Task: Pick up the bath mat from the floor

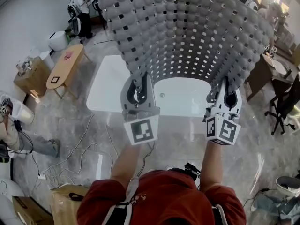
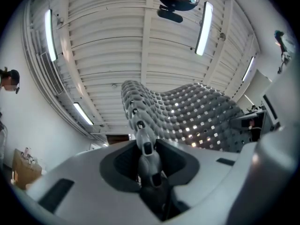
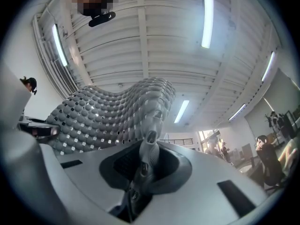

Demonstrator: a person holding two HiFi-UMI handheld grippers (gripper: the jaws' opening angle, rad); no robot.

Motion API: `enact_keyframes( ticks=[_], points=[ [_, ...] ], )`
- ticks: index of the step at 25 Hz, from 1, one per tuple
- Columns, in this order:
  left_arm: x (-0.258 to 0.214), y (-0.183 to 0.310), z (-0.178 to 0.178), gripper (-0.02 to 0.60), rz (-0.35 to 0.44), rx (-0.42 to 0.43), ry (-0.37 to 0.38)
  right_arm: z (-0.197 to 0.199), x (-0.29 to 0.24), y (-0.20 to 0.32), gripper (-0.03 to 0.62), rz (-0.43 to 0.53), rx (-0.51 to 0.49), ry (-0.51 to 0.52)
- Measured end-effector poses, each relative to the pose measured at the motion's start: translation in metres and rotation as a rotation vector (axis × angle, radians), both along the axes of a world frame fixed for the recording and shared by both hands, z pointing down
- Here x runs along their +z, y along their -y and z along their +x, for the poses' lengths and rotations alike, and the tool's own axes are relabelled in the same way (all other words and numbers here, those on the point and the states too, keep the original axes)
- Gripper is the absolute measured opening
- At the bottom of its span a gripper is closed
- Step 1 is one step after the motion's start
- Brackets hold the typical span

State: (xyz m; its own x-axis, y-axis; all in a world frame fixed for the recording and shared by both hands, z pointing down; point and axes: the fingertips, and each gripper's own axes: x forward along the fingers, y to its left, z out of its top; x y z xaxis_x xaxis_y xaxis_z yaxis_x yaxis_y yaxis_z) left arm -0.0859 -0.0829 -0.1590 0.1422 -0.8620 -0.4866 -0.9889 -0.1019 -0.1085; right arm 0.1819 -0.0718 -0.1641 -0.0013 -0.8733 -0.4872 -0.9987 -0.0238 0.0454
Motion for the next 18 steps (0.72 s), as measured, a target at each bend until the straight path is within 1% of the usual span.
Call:
enact_keyframes(
  ticks=[13,18],
  points=[
    [0.002,-0.011,0.003,0.101,0.016,0.012,-0.013,0.003,0.002,-0.015,0.058,0.015,0.012,-0.016],
    [0.001,-0.012,0.007,0.101,0.011,0.019,-0.022,0.009,-0.001,-0.016,0.058,0.021,0.018,-0.023]
  ],
)
